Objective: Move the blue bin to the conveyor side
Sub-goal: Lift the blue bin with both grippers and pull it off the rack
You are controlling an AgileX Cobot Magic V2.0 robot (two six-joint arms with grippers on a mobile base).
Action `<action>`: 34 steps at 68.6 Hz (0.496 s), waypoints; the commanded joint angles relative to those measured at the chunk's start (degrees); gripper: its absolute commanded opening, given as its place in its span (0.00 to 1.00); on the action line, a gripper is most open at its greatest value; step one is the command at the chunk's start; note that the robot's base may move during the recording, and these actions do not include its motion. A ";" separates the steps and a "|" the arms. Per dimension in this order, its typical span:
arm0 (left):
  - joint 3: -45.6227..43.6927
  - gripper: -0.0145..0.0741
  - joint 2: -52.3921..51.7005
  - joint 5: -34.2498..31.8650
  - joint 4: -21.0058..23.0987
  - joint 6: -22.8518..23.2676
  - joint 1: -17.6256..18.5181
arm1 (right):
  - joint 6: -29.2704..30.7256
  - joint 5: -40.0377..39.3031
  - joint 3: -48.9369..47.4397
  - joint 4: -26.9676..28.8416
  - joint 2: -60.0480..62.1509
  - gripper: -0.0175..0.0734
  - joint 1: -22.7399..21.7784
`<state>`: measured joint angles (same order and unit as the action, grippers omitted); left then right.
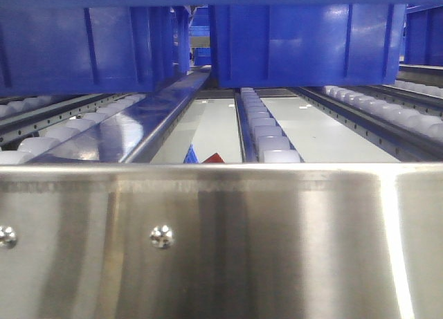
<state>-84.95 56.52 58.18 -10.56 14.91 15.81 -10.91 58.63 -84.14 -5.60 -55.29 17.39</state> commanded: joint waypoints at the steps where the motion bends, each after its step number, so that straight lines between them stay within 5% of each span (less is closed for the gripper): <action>1: -0.87 0.15 -1.26 -5.29 -2.68 -0.75 -0.08 | 1.35 -6.37 -1.51 -3.77 1.31 0.11 -0.28; 34: -0.87 0.15 -1.26 -5.29 -2.68 -0.75 -0.08 | 1.35 -6.37 -1.51 -3.77 1.31 0.11 -0.28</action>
<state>-84.95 56.52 58.18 -10.56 15.01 15.81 -10.91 58.63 -84.14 -5.60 -55.29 17.39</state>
